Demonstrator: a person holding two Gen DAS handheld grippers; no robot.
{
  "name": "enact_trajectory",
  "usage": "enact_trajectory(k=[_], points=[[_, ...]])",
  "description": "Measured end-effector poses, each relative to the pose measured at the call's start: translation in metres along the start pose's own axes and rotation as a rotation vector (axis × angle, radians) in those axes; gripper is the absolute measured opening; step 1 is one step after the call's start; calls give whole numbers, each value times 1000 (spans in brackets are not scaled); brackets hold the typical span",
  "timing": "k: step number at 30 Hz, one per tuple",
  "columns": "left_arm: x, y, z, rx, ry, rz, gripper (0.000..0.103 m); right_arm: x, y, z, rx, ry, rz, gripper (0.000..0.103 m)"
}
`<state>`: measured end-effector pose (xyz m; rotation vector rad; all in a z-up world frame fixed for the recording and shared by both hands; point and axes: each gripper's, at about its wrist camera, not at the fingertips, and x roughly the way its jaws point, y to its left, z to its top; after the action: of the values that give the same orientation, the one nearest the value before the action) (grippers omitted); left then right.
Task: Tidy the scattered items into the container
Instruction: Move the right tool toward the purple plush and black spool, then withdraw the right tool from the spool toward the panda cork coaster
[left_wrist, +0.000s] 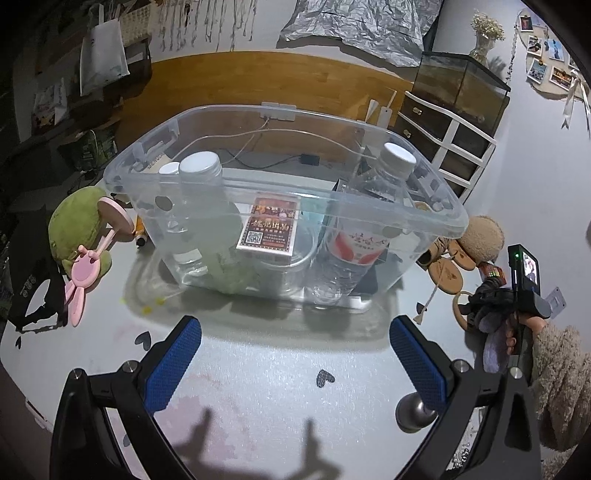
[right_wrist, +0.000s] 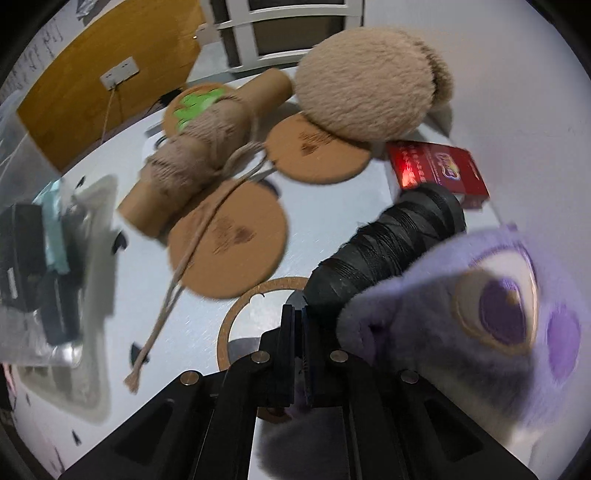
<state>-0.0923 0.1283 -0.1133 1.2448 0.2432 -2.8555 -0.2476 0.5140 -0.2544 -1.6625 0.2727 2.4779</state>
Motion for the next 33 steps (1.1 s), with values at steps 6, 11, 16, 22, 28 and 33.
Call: enact_trajectory(k=[6,11,16,22,28,33], points=[[1,-3,2,7,-5,-6,102,5,-7,-3,26,49,31,5],[2,-2,3,0,-6,-13,102,-1,20,-32,-42,66,70,5],[4,-2,0,6,1,-25,102,-7,41,-57,-45,84,130,5],[1,-2,-3,7,-5,-36,102,-8,33,-65,9,129,195,5],[-4,2,-3,-12,-21,-24,102,-15,64,-95,-57,212,391,4],[-7,10,-5,-29,-23,-7,102,-27,63,-85,-89,115,287,4]])
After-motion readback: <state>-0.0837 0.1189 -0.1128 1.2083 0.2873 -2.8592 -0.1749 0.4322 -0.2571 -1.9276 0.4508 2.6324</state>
